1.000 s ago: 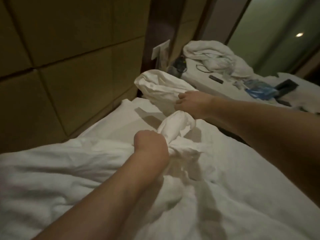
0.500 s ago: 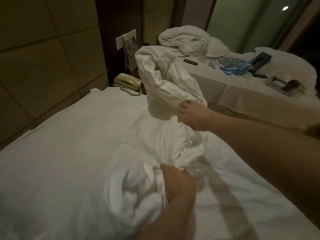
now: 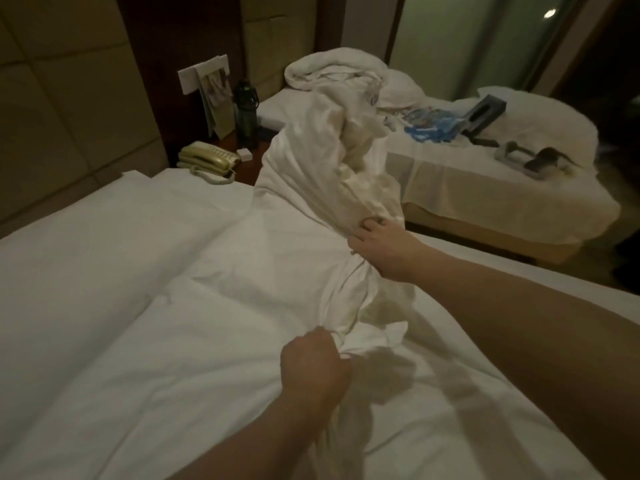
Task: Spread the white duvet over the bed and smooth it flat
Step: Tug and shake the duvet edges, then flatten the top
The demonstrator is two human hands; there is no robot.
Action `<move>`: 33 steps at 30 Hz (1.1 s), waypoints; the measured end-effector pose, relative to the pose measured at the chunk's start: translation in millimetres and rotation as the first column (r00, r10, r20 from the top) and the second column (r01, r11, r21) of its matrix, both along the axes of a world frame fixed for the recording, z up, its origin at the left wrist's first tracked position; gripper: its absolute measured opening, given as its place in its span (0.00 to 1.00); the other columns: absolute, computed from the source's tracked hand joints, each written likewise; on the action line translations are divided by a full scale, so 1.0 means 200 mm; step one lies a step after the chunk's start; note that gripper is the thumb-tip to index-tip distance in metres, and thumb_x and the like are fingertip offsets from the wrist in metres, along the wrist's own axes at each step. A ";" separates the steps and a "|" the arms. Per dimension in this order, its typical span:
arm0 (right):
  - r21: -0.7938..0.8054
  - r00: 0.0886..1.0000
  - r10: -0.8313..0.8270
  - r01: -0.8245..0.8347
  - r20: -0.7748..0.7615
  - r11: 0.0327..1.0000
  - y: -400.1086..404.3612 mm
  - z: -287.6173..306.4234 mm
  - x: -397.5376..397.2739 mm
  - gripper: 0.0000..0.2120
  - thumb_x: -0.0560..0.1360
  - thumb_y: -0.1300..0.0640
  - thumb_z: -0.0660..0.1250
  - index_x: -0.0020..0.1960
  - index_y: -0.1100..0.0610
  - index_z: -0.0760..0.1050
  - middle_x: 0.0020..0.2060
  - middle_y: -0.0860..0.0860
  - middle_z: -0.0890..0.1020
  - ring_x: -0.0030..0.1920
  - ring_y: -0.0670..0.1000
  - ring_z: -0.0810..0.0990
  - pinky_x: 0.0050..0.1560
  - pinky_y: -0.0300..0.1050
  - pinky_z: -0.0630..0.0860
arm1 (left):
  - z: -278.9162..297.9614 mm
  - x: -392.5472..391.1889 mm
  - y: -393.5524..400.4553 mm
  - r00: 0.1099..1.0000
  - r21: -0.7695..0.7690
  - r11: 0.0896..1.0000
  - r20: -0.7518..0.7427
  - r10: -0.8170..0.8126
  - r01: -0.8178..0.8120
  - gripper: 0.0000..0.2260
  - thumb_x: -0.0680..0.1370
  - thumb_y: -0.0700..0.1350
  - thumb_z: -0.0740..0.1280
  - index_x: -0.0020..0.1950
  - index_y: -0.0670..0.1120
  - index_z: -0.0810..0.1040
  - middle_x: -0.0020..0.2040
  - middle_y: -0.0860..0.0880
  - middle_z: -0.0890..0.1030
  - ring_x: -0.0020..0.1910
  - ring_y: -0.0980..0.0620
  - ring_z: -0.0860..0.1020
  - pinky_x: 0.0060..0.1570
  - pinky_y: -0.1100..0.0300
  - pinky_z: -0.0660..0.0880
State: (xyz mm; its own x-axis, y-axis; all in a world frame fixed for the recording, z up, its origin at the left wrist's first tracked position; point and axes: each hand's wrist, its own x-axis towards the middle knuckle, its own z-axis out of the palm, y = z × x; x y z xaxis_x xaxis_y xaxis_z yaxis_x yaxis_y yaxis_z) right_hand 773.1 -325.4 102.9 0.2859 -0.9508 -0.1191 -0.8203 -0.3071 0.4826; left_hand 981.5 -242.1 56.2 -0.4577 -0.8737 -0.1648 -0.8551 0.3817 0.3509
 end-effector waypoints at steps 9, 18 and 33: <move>-0.092 0.997 -0.002 0.009 0.073 0.996 0.48 -0.14 -0.74 0.19 0.68 0.67 0.70 0.56 0.56 0.72 0.50 0.54 0.76 0.51 0.58 0.74 0.44 0.52 0.73 | 0.04 -0.74 0.50 1.000 0.053 0.998 0.008 -0.017 0.017 0.13 0.77 0.51 0.63 0.56 0.44 0.76 0.56 0.46 0.80 0.55 0.45 0.79 0.51 0.57 0.71; -0.058 0.988 -0.047 0.055 0.145 0.997 1.01 -0.51 -1.28 0.13 0.69 0.63 0.73 0.51 0.55 0.73 0.46 0.54 0.76 0.44 0.55 0.73 0.34 0.47 0.67 | -0.18 -1.25 0.98 0.987 0.232 0.960 0.000 -0.159 0.155 0.11 0.76 0.44 0.63 0.58 0.44 0.71 0.57 0.45 0.79 0.58 0.43 0.77 0.56 0.55 0.71; 0.305 0.873 -0.398 0.311 0.283 0.900 1.28 -0.88 -1.44 0.25 0.75 0.61 0.65 0.70 0.52 0.64 0.66 0.52 0.67 0.63 0.56 0.68 0.57 0.50 0.73 | -0.69 -1.49 1.31 0.976 0.166 0.962 -0.034 -0.215 0.218 0.33 0.76 0.62 0.62 0.74 0.43 0.59 0.63 0.45 0.75 0.54 0.49 0.80 0.48 0.57 0.77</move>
